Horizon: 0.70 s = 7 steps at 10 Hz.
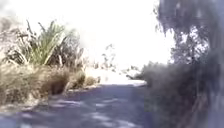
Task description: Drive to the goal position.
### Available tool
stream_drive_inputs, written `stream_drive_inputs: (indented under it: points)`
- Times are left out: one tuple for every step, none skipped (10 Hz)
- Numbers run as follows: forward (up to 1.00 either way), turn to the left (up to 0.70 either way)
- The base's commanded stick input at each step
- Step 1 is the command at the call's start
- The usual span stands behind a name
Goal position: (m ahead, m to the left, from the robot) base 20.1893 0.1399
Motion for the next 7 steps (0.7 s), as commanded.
stream_drive_inputs:
  points:
    - [0.00, 0.00]
    - [0.00, 0.00]
    - [0.00, 0.00]
    - [0.00, 0.00]
    - [0.11, 0.00]
    - [0.45, 0.00]
    - [0.80, 0.00]
